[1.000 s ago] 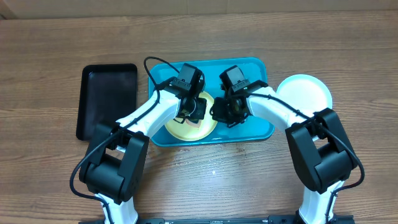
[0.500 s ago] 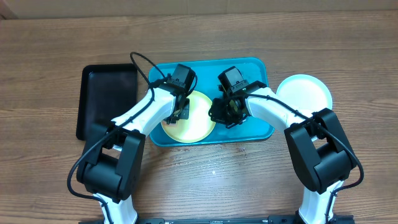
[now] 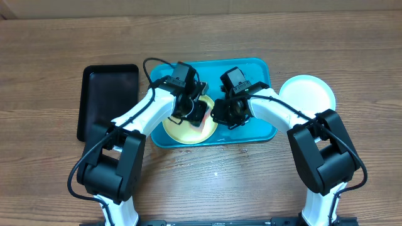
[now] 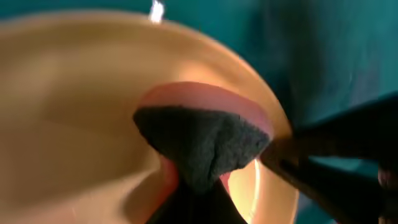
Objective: Clean dirty plates on tray and stack at the side
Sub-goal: 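Scrub the yellow plate with the sponge while right gripper holds it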
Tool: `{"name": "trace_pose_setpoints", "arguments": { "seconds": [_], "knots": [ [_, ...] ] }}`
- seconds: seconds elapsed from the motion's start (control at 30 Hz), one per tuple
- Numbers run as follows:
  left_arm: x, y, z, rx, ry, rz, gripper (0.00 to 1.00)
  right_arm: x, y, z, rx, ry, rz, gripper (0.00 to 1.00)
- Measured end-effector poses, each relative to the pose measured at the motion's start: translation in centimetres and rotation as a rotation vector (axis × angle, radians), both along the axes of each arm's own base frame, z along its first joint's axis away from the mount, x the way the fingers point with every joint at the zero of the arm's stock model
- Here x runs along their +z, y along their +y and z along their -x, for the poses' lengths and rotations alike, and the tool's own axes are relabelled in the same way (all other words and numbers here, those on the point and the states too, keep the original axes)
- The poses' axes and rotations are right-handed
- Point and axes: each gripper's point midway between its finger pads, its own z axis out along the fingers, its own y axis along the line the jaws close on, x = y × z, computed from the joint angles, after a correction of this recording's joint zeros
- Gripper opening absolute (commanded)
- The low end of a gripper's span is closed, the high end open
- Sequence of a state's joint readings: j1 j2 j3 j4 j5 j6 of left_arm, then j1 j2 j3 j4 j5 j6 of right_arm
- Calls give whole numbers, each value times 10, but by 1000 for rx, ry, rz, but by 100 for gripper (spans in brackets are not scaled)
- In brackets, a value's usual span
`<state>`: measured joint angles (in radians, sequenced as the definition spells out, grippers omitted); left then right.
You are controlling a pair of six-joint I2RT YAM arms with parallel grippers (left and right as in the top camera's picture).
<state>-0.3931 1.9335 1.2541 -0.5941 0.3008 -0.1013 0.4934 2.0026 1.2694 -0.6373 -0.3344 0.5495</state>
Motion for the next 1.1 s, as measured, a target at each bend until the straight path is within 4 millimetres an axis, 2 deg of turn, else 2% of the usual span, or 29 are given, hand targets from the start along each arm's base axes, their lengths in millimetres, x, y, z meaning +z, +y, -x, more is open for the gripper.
{"name": "trace_pose_setpoints", "arguments": {
  "seconds": [0.1,0.23,0.33,0.5,0.63,0.83,0.97,1.1],
  "knots": [
    [-2,11,-14,45,-57,-69,4,0,0,0,0,0,0,4],
    [-6,48,-26,194,-106,-261,4,0,0,0,0,1,-2,4],
    [-8,78,-21,309,-105,-406,4,0,0,0,1,0,-2,4],
    [-10,95,-4,361,-43,-488,4,0,1,-1,2,-3,-5,4],
    [-15,83,17,308,67,-428,5,0,2,-1,2,-2,-7,4],
    [-14,42,32,134,161,-203,4,0,1,-1,1,-4,-3,4],
    [-9,21,24,75,121,-101,4,0,1,-1,1,-3,-3,4],
    [-6,17,4,75,32,-85,4,0,1,-1,0,-2,-3,4]
  ]
}}
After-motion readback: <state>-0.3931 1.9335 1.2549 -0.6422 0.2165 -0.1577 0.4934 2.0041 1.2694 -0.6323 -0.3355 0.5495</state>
